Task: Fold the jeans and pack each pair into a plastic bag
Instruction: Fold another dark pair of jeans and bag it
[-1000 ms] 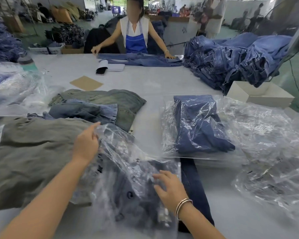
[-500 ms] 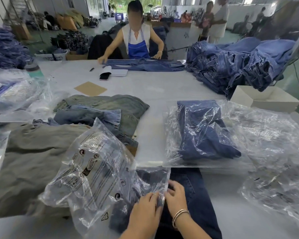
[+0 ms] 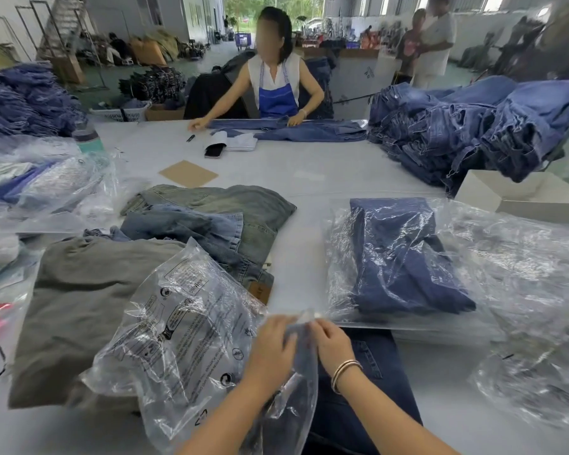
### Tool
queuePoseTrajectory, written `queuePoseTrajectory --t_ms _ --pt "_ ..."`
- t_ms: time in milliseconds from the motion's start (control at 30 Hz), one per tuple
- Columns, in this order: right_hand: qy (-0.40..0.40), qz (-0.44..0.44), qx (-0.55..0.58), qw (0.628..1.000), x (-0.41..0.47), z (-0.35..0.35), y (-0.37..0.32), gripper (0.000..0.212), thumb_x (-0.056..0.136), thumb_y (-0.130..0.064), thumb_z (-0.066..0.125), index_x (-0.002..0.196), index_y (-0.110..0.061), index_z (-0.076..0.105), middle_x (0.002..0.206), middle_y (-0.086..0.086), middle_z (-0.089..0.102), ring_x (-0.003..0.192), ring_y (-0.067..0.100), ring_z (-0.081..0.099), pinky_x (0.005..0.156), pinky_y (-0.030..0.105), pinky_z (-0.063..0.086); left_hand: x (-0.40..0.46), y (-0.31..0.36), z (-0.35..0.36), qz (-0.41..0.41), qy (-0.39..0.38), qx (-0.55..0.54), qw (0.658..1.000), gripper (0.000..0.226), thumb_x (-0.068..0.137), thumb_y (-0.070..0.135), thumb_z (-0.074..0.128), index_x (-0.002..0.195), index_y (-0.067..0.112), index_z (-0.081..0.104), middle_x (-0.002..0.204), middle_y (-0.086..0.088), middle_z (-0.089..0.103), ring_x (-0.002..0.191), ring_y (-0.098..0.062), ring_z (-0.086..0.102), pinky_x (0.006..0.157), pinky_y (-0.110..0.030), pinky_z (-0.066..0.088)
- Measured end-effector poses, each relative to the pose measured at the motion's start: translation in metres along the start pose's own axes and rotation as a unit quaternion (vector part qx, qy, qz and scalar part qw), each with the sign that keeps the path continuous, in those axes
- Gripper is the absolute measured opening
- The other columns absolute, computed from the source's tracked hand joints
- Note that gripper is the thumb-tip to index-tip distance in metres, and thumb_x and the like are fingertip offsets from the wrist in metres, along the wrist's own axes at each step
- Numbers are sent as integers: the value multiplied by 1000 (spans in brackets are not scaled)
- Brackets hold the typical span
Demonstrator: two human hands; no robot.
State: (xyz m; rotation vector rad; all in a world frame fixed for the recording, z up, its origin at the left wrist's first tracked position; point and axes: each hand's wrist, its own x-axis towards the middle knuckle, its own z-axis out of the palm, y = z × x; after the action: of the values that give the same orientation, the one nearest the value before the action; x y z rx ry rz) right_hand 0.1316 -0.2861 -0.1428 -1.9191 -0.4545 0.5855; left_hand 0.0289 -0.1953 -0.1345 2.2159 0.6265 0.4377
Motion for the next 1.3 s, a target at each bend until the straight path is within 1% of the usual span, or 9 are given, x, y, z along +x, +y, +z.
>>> queuePoseTrajectory --t_ms 100,200,333,500,700,933,1000,1133,1300 --pt "-39 -81 -42 995 -1 6 -18 21 97 -23 50 83 -28 64 69 -12 61 63 -1 51 59 13 40 33 14 -23 21 34 -4 999 35 99 19 46 134 17 50 125 14 42 121 -5 35 109 -27 28" --pt "-42 -121 -64 990 1 3 -31 20 97 -25 50 95 -21 69 70 -8 62 62 6 52 62 24 41 54 19 -43 38 -22 16 999 20 97 24 53 109 17 67 105 9 63 104 -11 50 94 -32 40" --pt "-25 -140 -90 986 -1 -2 -34 25 96 -29 52 95 -14 72 79 1 71 71 17 62 66 32 47 65 22 -57 75 -25 68 994 15 94 27 58 89 16 68 80 11 58 84 -10 50 78 -29 41" --pt "-2 -123 -90 988 -24 -1 -7 29 94 -31 56 70 -19 65 54 -2 52 53 8 43 54 30 35 88 35 -78 62 77 52 994 17 94 24 59 90 11 69 81 4 59 88 -16 50 80 -36 43" --pt "-30 -29 -133 990 -75 -7 44 10 89 -38 59 90 -44 67 74 -7 69 73 3 62 70 16 46 107 46 -94 50 168 20 984 18 94 19 59 87 5 68 84 -7 65 88 -26 56 78 -39 45" --pt "-60 -41 -143 987 -96 -2 43 10 88 -32 63 83 -31 71 78 -20 63 79 -2 51 80 10 39 115 46 -85 38 218 -3 975 16 93 18 60 96 6 69 95 -10 66 99 -31 54 84 -34 40" --pt "-38 27 -14 999 -92 -2 39 21 89 -17 64 70 -19 72 67 -7 68 66 -2 55 71 15 45 109 44 -72 31 196 64 978 32 90 21 63 119 9 62 124 -13 56 121 -34 43 101 -34 30" --pt "-12 81 139 987 -83 2 38 16 87 -1 62 82 -10 74 65 6 71 61 10 63 64 20 50 68 26 -29 -13 81 256 963 91 89 41 58 152 20 -4 157 -14 -9 145 -32 -6 117 -40 -5" --pt "21 118 202 972 -80 16 46 15 85 -5 67 70 -7 70 62 18 68 58 21 59 65 35 46 8 7 16 -96 105 120 982 50 85 46 63 122 19 44 120 3 41 115 -16 44 97 -28 39"
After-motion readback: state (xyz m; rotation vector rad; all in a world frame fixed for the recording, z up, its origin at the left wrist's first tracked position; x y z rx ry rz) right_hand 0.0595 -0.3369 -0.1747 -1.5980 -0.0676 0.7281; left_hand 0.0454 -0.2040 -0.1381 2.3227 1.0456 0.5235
